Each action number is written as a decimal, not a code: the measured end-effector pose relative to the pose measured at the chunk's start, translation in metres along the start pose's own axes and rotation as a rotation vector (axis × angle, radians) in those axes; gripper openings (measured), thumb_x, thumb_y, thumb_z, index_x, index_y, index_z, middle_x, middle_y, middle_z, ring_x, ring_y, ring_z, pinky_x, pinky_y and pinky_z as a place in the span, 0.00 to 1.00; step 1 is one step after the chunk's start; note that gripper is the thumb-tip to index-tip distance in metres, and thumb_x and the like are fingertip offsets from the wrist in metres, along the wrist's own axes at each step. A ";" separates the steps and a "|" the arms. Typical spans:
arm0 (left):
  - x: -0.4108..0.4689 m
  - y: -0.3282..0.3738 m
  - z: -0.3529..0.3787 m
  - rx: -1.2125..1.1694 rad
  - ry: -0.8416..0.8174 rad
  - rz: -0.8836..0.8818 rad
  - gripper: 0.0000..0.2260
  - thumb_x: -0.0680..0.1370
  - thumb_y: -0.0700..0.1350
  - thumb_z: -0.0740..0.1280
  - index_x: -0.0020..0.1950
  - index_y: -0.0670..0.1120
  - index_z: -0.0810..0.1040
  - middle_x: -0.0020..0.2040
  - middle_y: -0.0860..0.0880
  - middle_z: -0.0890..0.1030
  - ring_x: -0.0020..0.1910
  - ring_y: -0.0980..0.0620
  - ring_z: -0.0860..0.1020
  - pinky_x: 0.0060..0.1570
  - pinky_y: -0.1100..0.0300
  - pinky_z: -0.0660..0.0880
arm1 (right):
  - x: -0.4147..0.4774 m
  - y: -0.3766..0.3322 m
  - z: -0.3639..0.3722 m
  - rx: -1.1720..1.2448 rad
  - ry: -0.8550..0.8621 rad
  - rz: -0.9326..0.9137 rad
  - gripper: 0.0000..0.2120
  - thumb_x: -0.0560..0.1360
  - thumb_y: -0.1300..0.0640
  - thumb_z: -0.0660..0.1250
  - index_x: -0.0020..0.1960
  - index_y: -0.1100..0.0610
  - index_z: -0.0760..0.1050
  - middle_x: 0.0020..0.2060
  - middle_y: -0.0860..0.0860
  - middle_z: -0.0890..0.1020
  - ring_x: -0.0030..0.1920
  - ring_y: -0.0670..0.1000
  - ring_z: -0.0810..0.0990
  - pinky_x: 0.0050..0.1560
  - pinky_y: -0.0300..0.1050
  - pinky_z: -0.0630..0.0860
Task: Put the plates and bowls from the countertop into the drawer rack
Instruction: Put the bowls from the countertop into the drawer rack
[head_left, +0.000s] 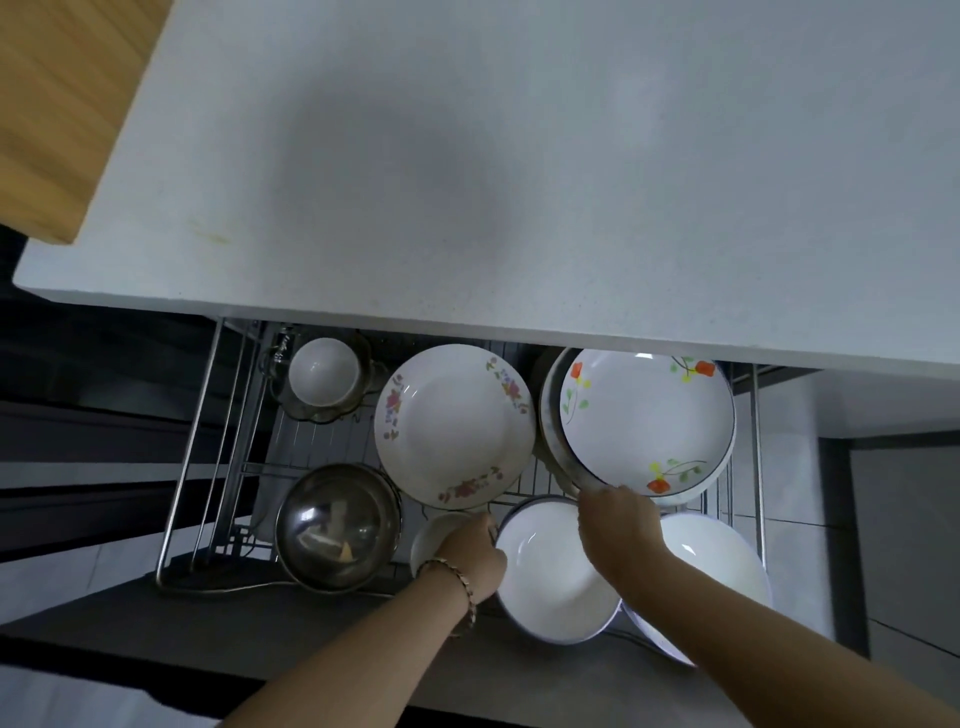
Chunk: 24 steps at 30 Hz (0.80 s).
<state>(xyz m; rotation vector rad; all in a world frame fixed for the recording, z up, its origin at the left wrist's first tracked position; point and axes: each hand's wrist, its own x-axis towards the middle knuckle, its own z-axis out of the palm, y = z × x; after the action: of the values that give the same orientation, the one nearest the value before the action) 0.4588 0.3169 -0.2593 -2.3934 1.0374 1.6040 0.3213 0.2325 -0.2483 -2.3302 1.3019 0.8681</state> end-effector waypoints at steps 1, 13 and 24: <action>-0.005 0.004 -0.010 0.003 0.039 0.030 0.13 0.78 0.42 0.58 0.61 0.46 0.75 0.54 0.48 0.79 0.54 0.51 0.77 0.55 0.60 0.74 | -0.002 -0.002 -0.011 0.008 -0.003 -0.023 0.12 0.78 0.60 0.58 0.59 0.57 0.75 0.52 0.53 0.83 0.52 0.53 0.82 0.45 0.42 0.76; -0.038 0.089 -0.244 -0.237 0.463 0.301 0.10 0.77 0.37 0.61 0.56 0.41 0.77 0.55 0.40 0.81 0.53 0.41 0.80 0.55 0.52 0.77 | 0.029 -0.010 -0.267 0.907 0.049 -0.029 0.14 0.77 0.55 0.60 0.52 0.64 0.78 0.46 0.59 0.84 0.39 0.55 0.81 0.40 0.43 0.76; 0.049 0.145 -0.385 -0.254 0.518 0.382 0.13 0.76 0.36 0.58 0.57 0.42 0.76 0.55 0.40 0.80 0.51 0.41 0.80 0.45 0.59 0.74 | 0.181 0.003 -0.416 1.847 0.252 0.379 0.33 0.74 0.40 0.63 0.73 0.56 0.60 0.66 0.65 0.68 0.61 0.63 0.76 0.54 0.53 0.79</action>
<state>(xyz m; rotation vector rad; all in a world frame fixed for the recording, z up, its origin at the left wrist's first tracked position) 0.6917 0.0215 -0.0855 -3.0322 1.5347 1.2878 0.5346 -0.1157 -0.0502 -0.6885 1.4968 -0.5592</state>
